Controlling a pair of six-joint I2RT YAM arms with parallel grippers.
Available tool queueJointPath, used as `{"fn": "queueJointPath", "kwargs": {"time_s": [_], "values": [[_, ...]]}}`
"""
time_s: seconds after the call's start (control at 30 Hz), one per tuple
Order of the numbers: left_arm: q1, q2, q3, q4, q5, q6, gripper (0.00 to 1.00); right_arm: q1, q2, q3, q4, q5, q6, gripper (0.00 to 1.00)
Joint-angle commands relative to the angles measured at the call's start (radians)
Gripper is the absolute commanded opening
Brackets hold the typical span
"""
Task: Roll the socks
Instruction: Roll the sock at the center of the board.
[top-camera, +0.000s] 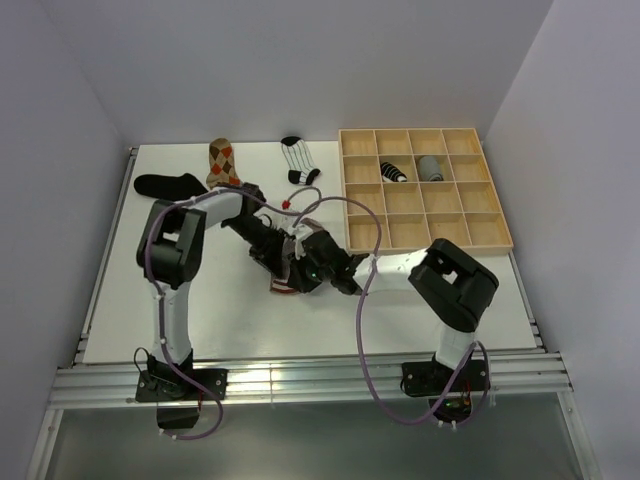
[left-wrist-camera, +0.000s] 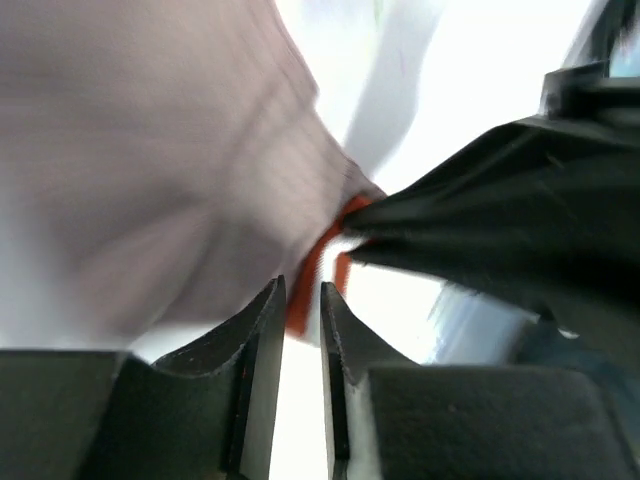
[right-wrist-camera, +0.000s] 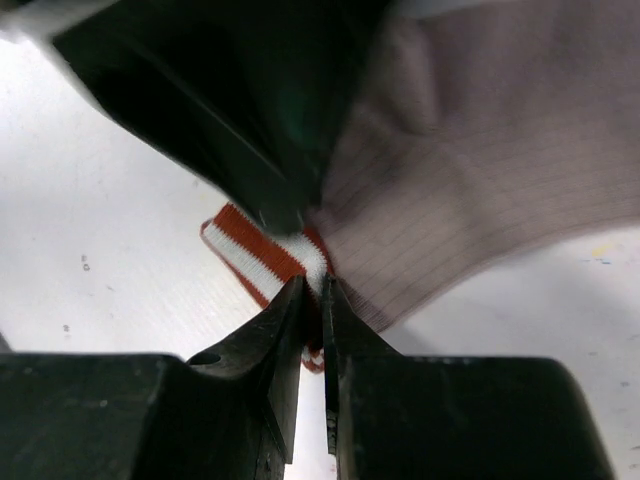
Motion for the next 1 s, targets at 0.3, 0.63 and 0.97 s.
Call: {"fn": "queueJointPath", "kwargs": {"time_s": [0.3, 0.63, 0.97], "values": [[0.112, -0.495, -0.331, 0.671, -0.202, -0.113, 0.29, -0.216, 0.246, 0.288, -0.502, -0.554, 0.085, 0.12], [-0.11, -0.929, -0.879, 1.105, -0.604, 0.211, 0.44, -0.286, 0.44, 0.518, -0.748, -0.625, 0.029, 0.14], [-0.325, -1.029, -1.025, 1.201, -0.67, 0.346, 0.64, -0.289, 0.488, 0.587, -0.785, -0.606, 0.037, 0.15]]}}
